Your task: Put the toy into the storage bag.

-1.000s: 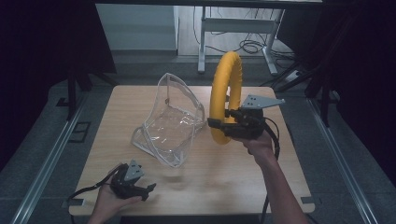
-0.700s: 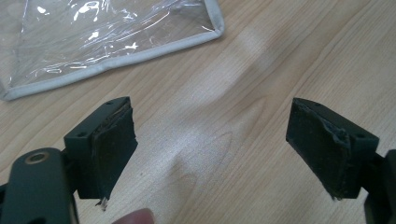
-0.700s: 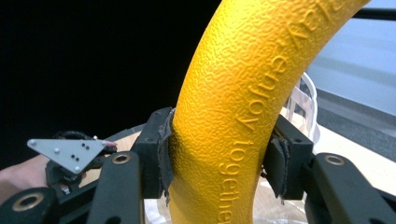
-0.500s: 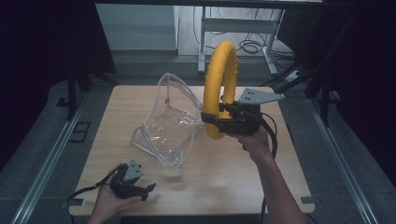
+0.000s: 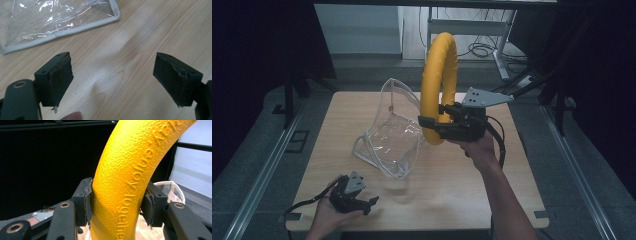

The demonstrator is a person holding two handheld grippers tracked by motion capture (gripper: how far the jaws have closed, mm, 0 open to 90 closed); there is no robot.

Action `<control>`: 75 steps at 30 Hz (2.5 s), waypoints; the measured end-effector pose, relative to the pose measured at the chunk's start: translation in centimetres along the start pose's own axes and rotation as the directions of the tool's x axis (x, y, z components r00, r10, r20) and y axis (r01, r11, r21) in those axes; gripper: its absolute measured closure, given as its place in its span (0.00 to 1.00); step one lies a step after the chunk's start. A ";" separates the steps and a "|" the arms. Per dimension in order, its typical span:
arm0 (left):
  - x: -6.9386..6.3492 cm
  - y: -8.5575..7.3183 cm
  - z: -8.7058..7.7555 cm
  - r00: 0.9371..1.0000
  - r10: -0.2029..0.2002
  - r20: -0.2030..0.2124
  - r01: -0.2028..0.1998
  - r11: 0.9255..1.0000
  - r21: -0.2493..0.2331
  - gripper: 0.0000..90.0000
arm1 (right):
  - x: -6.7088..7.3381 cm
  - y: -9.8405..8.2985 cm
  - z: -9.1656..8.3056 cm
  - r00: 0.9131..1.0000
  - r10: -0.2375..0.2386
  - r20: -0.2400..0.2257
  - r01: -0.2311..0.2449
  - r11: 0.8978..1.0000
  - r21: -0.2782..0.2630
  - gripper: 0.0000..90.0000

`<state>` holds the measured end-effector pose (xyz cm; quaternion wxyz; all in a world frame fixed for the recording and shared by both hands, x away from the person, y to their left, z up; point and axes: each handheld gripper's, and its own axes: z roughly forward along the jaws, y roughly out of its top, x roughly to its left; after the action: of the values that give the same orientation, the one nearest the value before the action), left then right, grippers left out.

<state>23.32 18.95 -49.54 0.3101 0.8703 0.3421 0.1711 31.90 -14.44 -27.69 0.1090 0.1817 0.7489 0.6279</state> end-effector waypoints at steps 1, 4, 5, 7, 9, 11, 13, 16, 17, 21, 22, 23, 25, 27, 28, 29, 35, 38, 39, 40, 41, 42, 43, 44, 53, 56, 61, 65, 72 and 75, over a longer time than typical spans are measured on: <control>0.0 0.0 0.0 1.000 -0.001 0.001 0.001 1.000 0.001 0.17 | 0.1 0.1 0.1 1.000 -0.002 0.000 0.002 1.000 -0.003 0.54; 0.0 0.0 0.0 1.000 0.001 0.000 -0.001 1.000 0.003 0.17 | 0.3 0.5 0.3 1.000 -0.012 -0.006 0.012 1.000 -0.012 0.54; 0.0 0.0 0.0 1.000 0.000 0.001 0.000 1.000 -0.001 0.17 | 0.5 0.6 0.4 1.000 -0.016 -0.009 0.016 1.000 -0.013 0.54; 0.1 0.0 -0.1 1.000 -0.003 -0.001 0.003 1.000 -0.004 0.17 | 0.9 1.1 0.6 0.999 -0.035 -0.019 0.034 0.999 -0.018 0.54; 0.1 0.0 -0.1 1.000 -0.003 -0.001 0.003 1.000 -0.003 0.17 | 1.0 1.2 0.7 0.999 -0.038 -0.022 0.037 0.999 -0.015 0.54; 0.1 0.0 -0.1 1.000 -0.004 0.001 0.004 1.000 -0.007 0.17 | 1.3 1.6 0.9 0.999 -0.044 -0.029 0.044 0.999 -0.016 0.54; 0.1 0.0 -0.1 1.000 -0.005 0.001 0.005 1.000 -0.006 0.17 | 1.7 2.1 1.2 0.998 -0.057 -0.038 0.057 0.998 -0.020 0.54; 0.1 0.0 -0.2 1.000 -0.005 -0.001 0.005 1.000 -0.007 0.17 | 1.9 2.4 1.5 0.997 -0.062 -0.051 0.061 0.998 -0.025 0.54; 0.1 0.0 -0.2 1.000 -0.004 -0.002 0.004 1.000 -0.008 0.17 | 2.1 2.6 1.8 0.996 -0.068 -0.060 0.066 0.997 -0.028 0.54; 0.1 0.0 -0.3 1.000 -0.005 -0.003 0.005 1.000 -0.009 0.17 | 2.4 2.9 2.4 0.994 -0.072 -0.077 0.070 0.997 -0.035 0.54; 0.1 0.0 -0.3 1.000 -0.007 -0.001 0.007 1.000 -0.011 0.17 | 2.4 3.0 2.6 0.994 -0.076 -0.082 0.073 0.997 -0.037 0.54; 0.1 0.0 -0.3 1.000 -0.007 -0.001 0.007 1.000 -0.014 0.17 | 2.6 3.1 3.0 0.993 -0.083 -0.090 0.079 0.996 -0.039 0.54; 0.1 0.0 -0.3 1.000 -0.007 -0.001 0.007 1.000 -0.014 0.17 | 2.7 3.2 3.1 0.992 -0.083 -0.096 0.079 0.996 -0.042 0.54; 0.2 0.0 -0.3 1.000 -0.007 0.000 0.007 1.000 -0.014 0.17 | 2.9 3.5 3.7 0.989 -0.096 -0.109 0.091 0.995 -0.049 0.54; 0.1 0.0 -0.3 1.000 -0.007 -0.001 0.007 1.000 -0.013 0.17 | 3.0 3.5 3.8 0.989 -0.097 -0.112 0.093 0.995 -0.048 0.54; 0.2 0.0 -0.3 1.000 -0.006 -0.001 0.006 1.000 -0.012 0.17 | 3.1 3.6 4.0 0.988 -0.098 -0.117 0.092 0.994 -0.051 0.54; 0.2 0.0 -0.4 1.000 -0.007 -0.005 0.007 1.000 -0.015 0.17 | 3.5 3.7 5.2 0.983 -0.099 -0.156 0.092 0.994 -0.054 0.54; 0.2 0.0 -0.4 1.000 -0.006 -0.005 0.006 1.000 -0.013 0.17 | 3.5 3.6 5.8 0.982 -0.093 -0.164 0.087 0.995 -0.046 0.54; 0.2 0.0 -0.4 1.000 -0.006 -0.005 0.006 1.000 -0.013 0.17 | 3.5 3.6 5.8 0.982 -0.093 -0.164 0.087 0.995 -0.046 0.54; 0.2 0.0 -0.4 1.000 -0.006 -0.005 0.006 1.000 -0.012 0.17 | 3.5 3.4 6.3 0.981 -0.090 -0.172 0.084 0.996 -0.038 0.54; 0.2 0.0 -0.4 1.000 -0.006 -0.004 0.006 1.000 -0.012 0.17 | 3.5 3.4 6.3 0.981 -0.090 -0.172 0.084 0.996 -0.038 0.54; 0.2 0.0 -0.4 1.000 -0.005 -0.005 0.005 1.000 -0.011 0.17 | 3.5 3.3 6.5 0.981 -0.087 -0.175 0.083 0.996 -0.033 0.54; 0.2 0.0 -0.4 1.000 -0.009 -0.005 0.009 1.000 -0.015 0.17 | 3.5 3.1 7.0 0.979 -0.083 -0.184 0.079 0.996 -0.030 0.54; 0.2 0.0 -0.4 1.000 -0.009 -0.006 0.009 1.000 -0.014 0.17 | 3.5 3.1 7.0 0.979 -0.083 -0.184 0.079 0.996 -0.030 0.54; 0.1 -0.1 -0.4 1.000 -0.008 -0.002 0.008 1.000 -0.013 0.17 | 2.9 2.1 8.4 0.971 -0.047 -0.233 0.045 0.999 -0.017 0.54; 0.1 -0.1 -0.4 1.000 -0.005 0.000 0.005 1.000 -0.010 0.17 | 3.0 1.8 8.6 0.971 -0.038 -0.235 0.037 0.999 -0.008 0.54; 0.1 -0.1 -0.4 1.000 -0.003 -0.002 0.003 1.000 -0.007 0.17 | 2.7 1.3 9.1 0.970 -0.025 -0.243 0.026 1.000 0.000 0.54; 0.1 -0.1 -0.3 1.000 -0.006 -0.003 0.006 1.000 -0.011 0.17 | 2.5 0.7 9.4 0.968 0.000 -0.251 0.002 1.000 0.010 0.54; 0.0 -0.1 -0.2 1.000 -0.003 0.000 0.003 1.000 -0.004 0.17 | 2.2 -0.1 9.9 0.966 0.014 -0.258 -0.007 1.000 0.030 0.54; 0.0 -0.1 -0.2 1.000 -0.002 0.001 0.002 1.000 -0.003 0.17 | 2.1 -0.4 10.1 0.966 0.018 -0.257 -0.009 0.999 0.036 0.54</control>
<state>23.19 19.12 -49.41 0.3118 0.8696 0.3426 0.1711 33.85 -4.50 -29.87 0.0035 0.1055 0.7661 0.6340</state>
